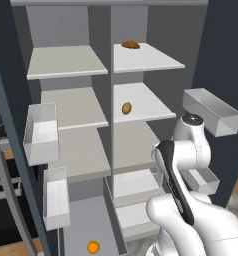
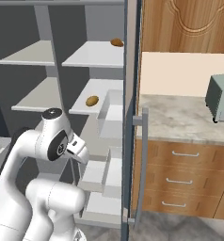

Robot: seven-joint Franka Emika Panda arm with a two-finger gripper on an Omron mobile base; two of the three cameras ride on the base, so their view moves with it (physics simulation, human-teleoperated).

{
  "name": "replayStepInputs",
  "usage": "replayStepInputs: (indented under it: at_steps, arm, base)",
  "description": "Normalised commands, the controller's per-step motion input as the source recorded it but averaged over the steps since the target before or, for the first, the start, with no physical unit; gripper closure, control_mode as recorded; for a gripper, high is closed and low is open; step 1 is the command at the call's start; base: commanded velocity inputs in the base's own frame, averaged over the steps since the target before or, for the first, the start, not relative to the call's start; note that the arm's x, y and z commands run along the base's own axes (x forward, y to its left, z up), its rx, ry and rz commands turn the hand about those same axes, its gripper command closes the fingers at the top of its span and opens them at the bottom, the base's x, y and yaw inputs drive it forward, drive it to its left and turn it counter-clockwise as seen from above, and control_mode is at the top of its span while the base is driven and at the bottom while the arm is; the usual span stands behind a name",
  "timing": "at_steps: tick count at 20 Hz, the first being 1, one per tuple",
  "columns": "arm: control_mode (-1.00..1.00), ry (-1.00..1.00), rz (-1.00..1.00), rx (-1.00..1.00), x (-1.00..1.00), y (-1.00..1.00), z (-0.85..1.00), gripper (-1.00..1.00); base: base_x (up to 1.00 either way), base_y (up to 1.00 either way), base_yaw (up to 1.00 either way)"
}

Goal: Take the potato and orange from the fridge shelf and place them in the freezer drawer to begin freezing them.

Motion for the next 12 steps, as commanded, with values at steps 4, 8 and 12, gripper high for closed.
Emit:
replayStepInputs:
  at_steps: [4, 8, 12]
  arm:
    - [-1.00, -0.09, -0.14, 0.00, 0.47, 0.15, 0.13, -1.00]
    - [-1.00, -0.13, -0.25, 0.00, 1.00, 0.25, 0.20, -1.00]
    - [-1.00, -0.06, -0.03, 0.03, 0.98, -0.02, 0.25, -1.00]
  base:
    - [0.04, 0.01, 0.00]
    - [0.00, 0.00, 0.00]
    - [0.00, 0.00, 0.00]
